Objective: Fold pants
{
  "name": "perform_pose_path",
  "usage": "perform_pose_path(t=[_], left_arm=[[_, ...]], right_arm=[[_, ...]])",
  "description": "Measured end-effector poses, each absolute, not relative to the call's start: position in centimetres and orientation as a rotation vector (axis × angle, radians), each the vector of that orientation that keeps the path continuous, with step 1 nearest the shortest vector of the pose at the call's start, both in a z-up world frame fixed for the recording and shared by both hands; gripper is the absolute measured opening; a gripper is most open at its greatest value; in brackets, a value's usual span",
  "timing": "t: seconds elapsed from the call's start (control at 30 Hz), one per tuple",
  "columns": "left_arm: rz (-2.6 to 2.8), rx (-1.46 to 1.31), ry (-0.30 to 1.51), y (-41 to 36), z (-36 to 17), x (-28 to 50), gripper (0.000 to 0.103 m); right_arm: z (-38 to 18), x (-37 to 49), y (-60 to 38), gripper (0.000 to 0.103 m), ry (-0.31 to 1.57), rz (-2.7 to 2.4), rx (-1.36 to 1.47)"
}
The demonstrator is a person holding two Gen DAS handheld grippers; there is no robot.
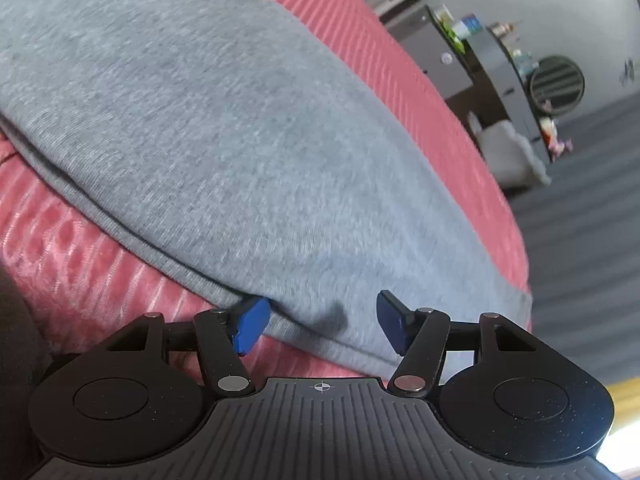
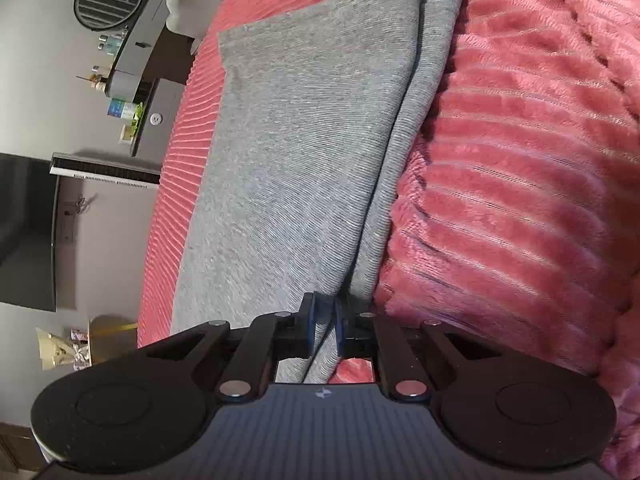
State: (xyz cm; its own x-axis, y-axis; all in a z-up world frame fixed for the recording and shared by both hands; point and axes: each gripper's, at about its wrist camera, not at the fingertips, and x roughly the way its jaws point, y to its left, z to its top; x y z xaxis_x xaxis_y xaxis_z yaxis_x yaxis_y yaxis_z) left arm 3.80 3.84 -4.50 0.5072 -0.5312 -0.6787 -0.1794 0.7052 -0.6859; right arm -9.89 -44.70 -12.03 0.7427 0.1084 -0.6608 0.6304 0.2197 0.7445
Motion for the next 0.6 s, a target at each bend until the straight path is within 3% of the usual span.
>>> perform_pose_path(t=[0.23,0.3,0.37,0.43,0.6], left_arm=[[-0.239,-0.813,1.012,4.0,-4.6,4.3,0.062],[-0.244,-0.803,1.006,4.1,-4.7,4.4,0.053],[-0.242,-0.772,1.012,4.0,-4.7,4.6,0.029],[-0.237,-0.749,1.016,3.8,-4.6,4.6,0.017],[-0.252,-0.679,0.99,3.8,-3.4,3.5,0.008]], right_arm=[[-12.9,-8.7,-44.5,0.012,0.648,-0.393,1.388],[-12.7,-8.7,-44.4,0.011,0.645,-0.389,1.364],[-12.2,-8.6,-44.1,0.007,0.652,-0.39,1.306],[-11.6,-8.8,-43.8,0.005,0.647,-0.392,1.263],[-9.9,-9.1,-42.8,0.004,0.633,-0.409,1.18]])
